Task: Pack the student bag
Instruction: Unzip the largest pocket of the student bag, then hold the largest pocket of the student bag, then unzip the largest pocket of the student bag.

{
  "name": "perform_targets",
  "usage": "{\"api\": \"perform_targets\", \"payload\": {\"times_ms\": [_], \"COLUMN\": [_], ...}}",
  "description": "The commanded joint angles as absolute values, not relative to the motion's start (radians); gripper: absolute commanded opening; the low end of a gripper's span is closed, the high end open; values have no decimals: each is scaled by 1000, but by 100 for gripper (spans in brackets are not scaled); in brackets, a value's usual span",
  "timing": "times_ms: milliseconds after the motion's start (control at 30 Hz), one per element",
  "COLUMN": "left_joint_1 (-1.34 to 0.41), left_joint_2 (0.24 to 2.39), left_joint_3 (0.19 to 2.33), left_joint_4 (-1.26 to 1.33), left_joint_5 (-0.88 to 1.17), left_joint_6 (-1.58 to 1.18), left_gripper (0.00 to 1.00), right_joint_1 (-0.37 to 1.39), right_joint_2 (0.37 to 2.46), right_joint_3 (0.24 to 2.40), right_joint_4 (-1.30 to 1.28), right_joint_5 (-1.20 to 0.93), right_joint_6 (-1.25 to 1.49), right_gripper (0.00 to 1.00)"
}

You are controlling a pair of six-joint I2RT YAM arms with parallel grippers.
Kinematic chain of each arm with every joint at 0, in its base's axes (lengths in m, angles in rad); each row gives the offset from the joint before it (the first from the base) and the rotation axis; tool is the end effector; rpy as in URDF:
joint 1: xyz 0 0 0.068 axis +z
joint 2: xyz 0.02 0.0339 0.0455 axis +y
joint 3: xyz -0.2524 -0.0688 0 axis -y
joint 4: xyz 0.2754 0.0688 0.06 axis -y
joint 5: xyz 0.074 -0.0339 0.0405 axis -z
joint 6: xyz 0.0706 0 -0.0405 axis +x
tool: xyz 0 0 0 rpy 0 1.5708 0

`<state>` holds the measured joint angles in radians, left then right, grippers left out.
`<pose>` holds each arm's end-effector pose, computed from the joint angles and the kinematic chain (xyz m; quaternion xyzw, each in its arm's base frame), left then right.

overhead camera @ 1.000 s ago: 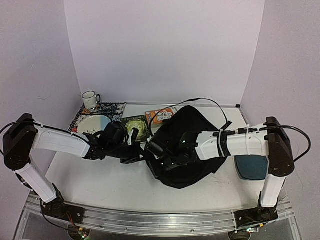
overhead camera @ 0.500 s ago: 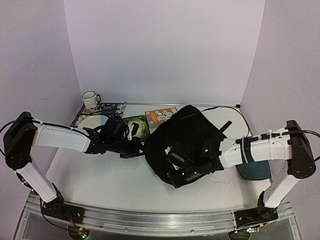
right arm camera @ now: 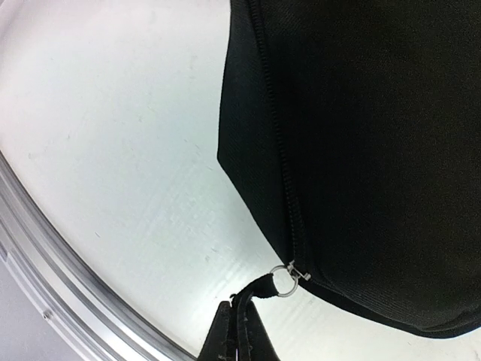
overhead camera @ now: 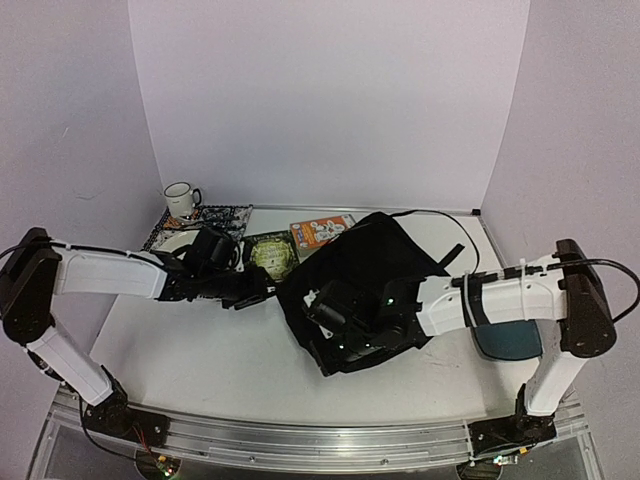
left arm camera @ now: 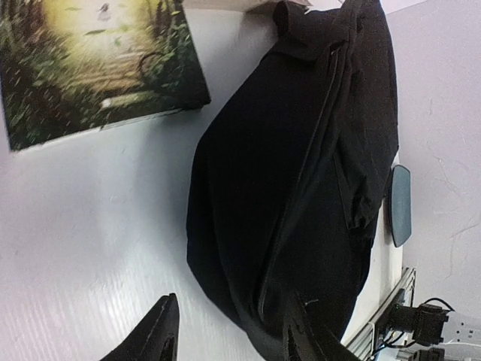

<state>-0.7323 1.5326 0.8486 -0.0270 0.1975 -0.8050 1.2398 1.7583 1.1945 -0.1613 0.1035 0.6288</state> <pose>0.2661 -0.2578 0.1447 0.0082 0.9055 -0.3527 0.2358 0.1498 0.4136 0.1694 -0.2537 0.8749 0.3015 0.2815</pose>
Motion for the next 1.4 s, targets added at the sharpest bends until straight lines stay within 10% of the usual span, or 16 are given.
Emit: {"api": "perform_targets", "payload": {"times_ms": [0,467,833,1367], "left_joint_1": [-744,-931,-950,-937], "left_joint_2": [1383,1543,1596,1368], "left_joint_3": [726,734,745,567], "left_joint_4": [37,214,285,278], "left_joint_5": [192,183,208,265], "left_joint_6": [-947,-1090,-1086,-1097], "left_gripper": [50,54,1,0], "right_joint_1": [1247,1247,1230,923], "right_joint_2": [1804,1818,1780,1531], "right_joint_3": [1277,1303,1232,843], "right_joint_4": [-165,-161,-210,-354], "right_joint_5": [76,106,229,341], "right_joint_6": [598,568,569,744], "right_gripper": [0,0,0,0]}}
